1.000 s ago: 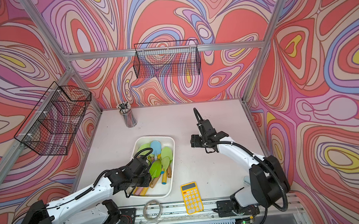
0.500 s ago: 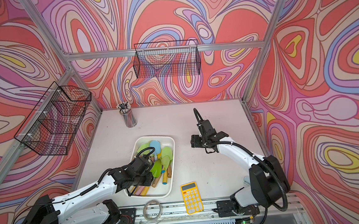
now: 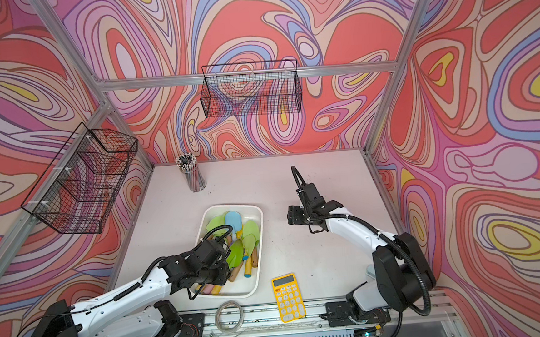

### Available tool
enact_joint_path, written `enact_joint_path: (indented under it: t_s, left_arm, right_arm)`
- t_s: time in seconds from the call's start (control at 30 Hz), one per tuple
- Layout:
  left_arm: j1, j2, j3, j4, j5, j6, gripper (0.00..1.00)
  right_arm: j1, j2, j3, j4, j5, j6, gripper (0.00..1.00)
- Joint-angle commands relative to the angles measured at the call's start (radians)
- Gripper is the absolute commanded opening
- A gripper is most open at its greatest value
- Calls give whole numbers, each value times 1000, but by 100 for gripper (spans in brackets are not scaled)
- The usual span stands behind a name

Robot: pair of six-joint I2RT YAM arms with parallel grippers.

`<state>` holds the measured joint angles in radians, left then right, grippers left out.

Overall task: Take the shovel out of the storage box
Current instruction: Pick up the shovel from the storage box.

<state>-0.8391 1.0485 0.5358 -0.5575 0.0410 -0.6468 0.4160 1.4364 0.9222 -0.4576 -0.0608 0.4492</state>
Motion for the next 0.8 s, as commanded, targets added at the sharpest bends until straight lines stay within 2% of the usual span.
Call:
enact_joint_path:
  t_s: [0.0, 0.07, 0.17, 0.27, 0.37, 0.53, 0.6, 0.77]
  left_arm:
    - [-7, 37, -10, -33, -19, 0, 38]
    - [-6, 67, -4, -28, -31, -1, 37]
    - [-7, 102, 5, -17, -36, 0, 26]
    - [-7, 128, 12, -4, -34, 3, 30]
    - [-7, 149, 13, 21, -28, 8, 38]
    - [-6, 183, 19, 49, -27, 13, 40]
    - [-6, 186, 22, 52, -35, 14, 34]
    - [-7, 154, 37, 35, -66, 19, 10]
  right_arm:
    - [9, 4, -13, 11, 0, 13, 76]
    - [9, -2, -16, 11, 1, 11, 76]
    - [8, -2, -19, 8, 3, 10, 76]
    - [9, -2, -22, 7, 6, 7, 76]
    - [7, 0, -22, 8, 7, 6, 76]
    - [8, 10, -19, 16, -3, 8, 76]
    - [7, 8, -17, 16, -3, 7, 76]
    - [9, -5, -13, 10, -3, 4, 75]
